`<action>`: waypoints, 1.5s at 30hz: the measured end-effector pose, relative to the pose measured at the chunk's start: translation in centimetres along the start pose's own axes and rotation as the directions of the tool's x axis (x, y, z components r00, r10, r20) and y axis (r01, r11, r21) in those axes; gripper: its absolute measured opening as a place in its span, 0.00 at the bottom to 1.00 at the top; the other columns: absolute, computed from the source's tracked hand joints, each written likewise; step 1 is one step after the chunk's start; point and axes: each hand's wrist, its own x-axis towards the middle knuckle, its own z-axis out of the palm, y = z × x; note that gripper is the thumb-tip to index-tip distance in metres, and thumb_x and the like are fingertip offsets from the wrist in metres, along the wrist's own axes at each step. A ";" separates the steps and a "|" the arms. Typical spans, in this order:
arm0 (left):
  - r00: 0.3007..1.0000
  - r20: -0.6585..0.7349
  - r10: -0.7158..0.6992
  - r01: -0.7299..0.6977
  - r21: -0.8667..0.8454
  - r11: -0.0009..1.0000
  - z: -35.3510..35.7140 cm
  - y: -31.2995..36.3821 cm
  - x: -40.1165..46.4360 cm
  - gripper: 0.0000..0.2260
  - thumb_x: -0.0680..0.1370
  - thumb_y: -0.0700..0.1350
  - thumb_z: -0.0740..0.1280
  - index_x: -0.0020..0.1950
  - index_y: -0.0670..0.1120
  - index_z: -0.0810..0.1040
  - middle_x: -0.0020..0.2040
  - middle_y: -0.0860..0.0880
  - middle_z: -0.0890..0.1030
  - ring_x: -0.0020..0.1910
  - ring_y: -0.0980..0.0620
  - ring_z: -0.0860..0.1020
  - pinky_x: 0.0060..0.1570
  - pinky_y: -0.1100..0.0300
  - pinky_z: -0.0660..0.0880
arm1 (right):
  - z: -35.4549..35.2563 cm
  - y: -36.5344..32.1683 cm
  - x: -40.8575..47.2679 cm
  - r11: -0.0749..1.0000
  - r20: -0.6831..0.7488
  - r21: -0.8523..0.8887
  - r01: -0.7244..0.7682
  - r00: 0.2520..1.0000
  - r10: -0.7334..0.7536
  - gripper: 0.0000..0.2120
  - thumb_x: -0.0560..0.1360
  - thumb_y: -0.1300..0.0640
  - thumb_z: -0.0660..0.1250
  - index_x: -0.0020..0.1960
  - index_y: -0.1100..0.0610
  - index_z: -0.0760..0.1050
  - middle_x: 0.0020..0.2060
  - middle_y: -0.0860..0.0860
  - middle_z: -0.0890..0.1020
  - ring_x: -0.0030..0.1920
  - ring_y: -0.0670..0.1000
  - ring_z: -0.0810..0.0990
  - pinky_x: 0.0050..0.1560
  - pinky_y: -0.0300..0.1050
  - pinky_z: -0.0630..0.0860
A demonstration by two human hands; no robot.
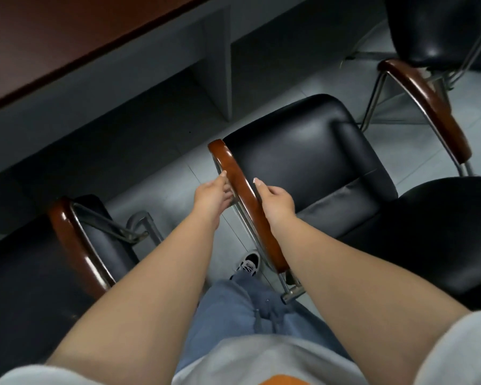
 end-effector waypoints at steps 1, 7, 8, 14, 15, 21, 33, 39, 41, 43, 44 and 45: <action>1.000 -0.001 0.008 -0.008 -0.062 0.998 -0.4 -0.2 -0.9 0.15 0.80 0.50 0.61 0.59 0.41 0.75 0.43 0.50 0.78 0.40 0.56 0.78 0.37 0.68 0.74 | 0.0 -0.2 -0.6 0.999 0.000 0.022 0.026 1.000 -0.026 0.18 0.76 0.41 0.62 0.51 0.56 0.77 0.42 0.52 0.80 0.44 0.52 0.79 0.49 0.46 0.76; 0.996 -0.066 0.053 -0.069 -0.264 0.962 -3.1 -3.1 -8.2 0.09 0.80 0.47 0.62 0.52 0.43 0.76 0.44 0.47 0.79 0.43 0.52 0.79 0.49 0.60 0.76 | 0.3 0.2 -5.9 0.978 0.087 0.162 0.134 0.985 -0.149 0.16 0.76 0.45 0.63 0.54 0.57 0.76 0.46 0.52 0.81 0.46 0.50 0.80 0.49 0.43 0.76; 0.995 -0.084 0.052 -0.074 -0.296 0.952 -3.8 -4.1 -9.7 0.08 0.79 0.47 0.62 0.49 0.44 0.76 0.44 0.47 0.79 0.44 0.52 0.79 0.50 0.59 0.76 | 0.2 0.9 -7.5 0.972 0.114 0.186 0.141 0.980 -0.164 0.14 0.76 0.46 0.63 0.52 0.57 0.76 0.43 0.51 0.80 0.42 0.48 0.79 0.44 0.40 0.75; 0.993 -0.102 0.062 -0.097 -0.386 0.918 -7.9 -9.8 -17.9 0.07 0.79 0.46 0.63 0.47 0.44 0.78 0.38 0.48 0.79 0.37 0.53 0.77 0.41 0.62 0.75 | -0.7 6.2 -15.4 0.976 0.214 0.215 0.043 0.973 -0.089 0.12 0.77 0.50 0.64 0.48 0.60 0.77 0.33 0.51 0.76 0.30 0.45 0.71 0.32 0.36 0.68; 0.992 -0.106 0.062 -0.100 -0.395 0.913 -8.2 -10.5 -18.9 0.07 0.78 0.47 0.64 0.46 0.45 0.78 0.38 0.48 0.79 0.38 0.53 0.77 0.42 0.62 0.76 | -1.0 6.8 -16.4 0.980 0.235 0.196 0.042 0.968 -0.088 0.13 0.77 0.50 0.64 0.50 0.60 0.77 0.34 0.51 0.77 0.31 0.46 0.72 0.34 0.36 0.70; 0.985 -0.134 0.107 -0.151 -0.379 0.913 -7.2 -14.0 -24.3 0.08 0.78 0.50 0.63 0.46 0.47 0.78 0.43 0.48 0.80 0.44 0.52 0.78 0.44 0.60 0.76 | -4.4 8.7 -21.3 0.977 0.314 0.129 0.167 0.928 -0.200 0.13 0.77 0.49 0.64 0.52 0.58 0.77 0.36 0.51 0.78 0.36 0.46 0.75 0.41 0.39 0.74; 0.984 -0.099 0.149 -0.177 -0.413 0.893 7.3 -22.2 -33.0 0.07 0.78 0.48 0.64 0.45 0.46 0.77 0.37 0.50 0.80 0.38 0.53 0.77 0.41 0.62 0.74 | -23.7 16.9 -22.6 0.959 0.360 0.109 0.262 0.889 -0.284 0.11 0.77 0.48 0.63 0.45 0.56 0.77 0.35 0.51 0.78 0.34 0.46 0.76 0.38 0.36 0.73; 0.987 0.125 0.098 -0.061 -0.273 0.960 21.3 -28.2 -37.2 0.08 0.77 0.50 0.65 0.49 0.46 0.78 0.42 0.48 0.81 0.41 0.52 0.78 0.39 0.60 0.74 | -40.3 23.4 -19.7 0.958 0.128 0.150 0.243 0.957 -0.262 0.13 0.78 0.48 0.62 0.47 0.57 0.77 0.35 0.51 0.78 0.35 0.47 0.75 0.40 0.38 0.74; 0.979 0.177 0.099 -0.058 -0.223 0.973 25.5 -29.0 -39.0 0.07 0.78 0.49 0.65 0.46 0.46 0.78 0.41 0.47 0.81 0.39 0.52 0.78 0.35 0.61 0.73 | -44.9 25.6 -18.8 0.942 0.048 0.248 0.227 0.968 -0.246 0.12 0.78 0.50 0.62 0.47 0.58 0.76 0.34 0.51 0.78 0.33 0.47 0.75 0.38 0.38 0.73; 0.962 0.246 0.121 -0.070 -0.206 0.976 29.2 -29.4 -40.7 0.07 0.78 0.48 0.64 0.45 0.46 0.78 0.39 0.47 0.80 0.37 0.52 0.78 0.37 0.61 0.74 | -49.0 27.1 -18.3 0.913 -0.014 0.345 0.216 0.974 -0.225 0.11 0.78 0.51 0.63 0.46 0.58 0.77 0.34 0.52 0.78 0.33 0.48 0.75 0.36 0.37 0.73; 0.950 0.281 0.138 -0.083 -0.196 0.977 30.6 -29.6 -41.2 0.07 0.78 0.47 0.64 0.44 0.46 0.78 0.39 0.47 0.80 0.38 0.52 0.78 0.40 0.60 0.75 | -50.5 27.5 -18.1 0.899 -0.043 0.382 0.214 0.976 -0.214 0.11 0.77 0.51 0.64 0.45 0.58 0.77 0.34 0.52 0.79 0.33 0.48 0.75 0.37 0.38 0.73; 0.936 0.317 0.154 -0.106 -0.162 0.981 32.5 -29.6 -41.8 0.07 0.78 0.47 0.64 0.45 0.46 0.78 0.40 0.47 0.80 0.39 0.52 0.78 0.43 0.60 0.74 | -52.5 28.0 -17.8 0.878 -0.083 0.424 0.222 0.975 -0.206 0.10 0.77 0.51 0.64 0.43 0.57 0.78 0.35 0.52 0.79 0.34 0.49 0.76 0.37 0.38 0.73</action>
